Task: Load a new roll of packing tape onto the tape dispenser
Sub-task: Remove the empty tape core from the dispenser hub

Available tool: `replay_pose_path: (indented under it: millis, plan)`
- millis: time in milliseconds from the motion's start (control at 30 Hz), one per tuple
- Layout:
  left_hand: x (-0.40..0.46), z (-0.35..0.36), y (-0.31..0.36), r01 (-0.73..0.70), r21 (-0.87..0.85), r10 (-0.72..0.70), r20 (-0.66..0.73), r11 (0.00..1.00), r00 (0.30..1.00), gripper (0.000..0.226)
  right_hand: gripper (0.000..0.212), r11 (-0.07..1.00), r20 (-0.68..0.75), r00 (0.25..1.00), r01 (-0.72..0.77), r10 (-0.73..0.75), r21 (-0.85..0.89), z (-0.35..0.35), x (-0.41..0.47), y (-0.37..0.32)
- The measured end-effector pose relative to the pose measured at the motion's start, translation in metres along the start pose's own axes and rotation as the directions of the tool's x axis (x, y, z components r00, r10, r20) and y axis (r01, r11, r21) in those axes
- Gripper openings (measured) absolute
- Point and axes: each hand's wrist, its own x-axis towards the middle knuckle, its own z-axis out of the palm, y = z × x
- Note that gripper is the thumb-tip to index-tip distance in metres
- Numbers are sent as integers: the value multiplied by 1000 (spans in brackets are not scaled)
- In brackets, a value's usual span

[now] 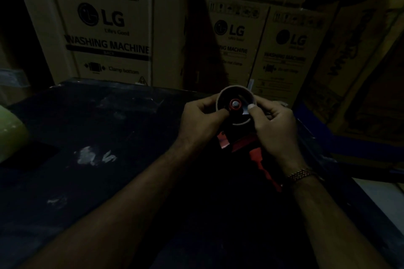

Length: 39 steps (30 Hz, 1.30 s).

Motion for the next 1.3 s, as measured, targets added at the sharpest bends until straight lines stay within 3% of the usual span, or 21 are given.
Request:
replay_pose_path:
  millis: [267, 800, 1001, 1301]
  plan:
    - [0, 2, 2, -34, -10, 34, 13, 999, 999, 37, 36, 994, -67, 994, 77, -82, -75, -1, -2, -3]
    - [-6, 5, 7, -68, -39, 68, 3, 997, 998, 43, 34, 987, -158, 979, 108, -126, -115, 1, -8, -8]
    - [-6, 6, 7, -84, -11, 84, -20, 996, 996, 40, 41, 979, -105, 983, 133, -150, -151, 1, -9, -9]
    - [-7, 8, 6, -78, -10, 77, -46, 997, 996, 38, 41, 988, -141, 982, 109, -124, -110, 5, -8, -8]
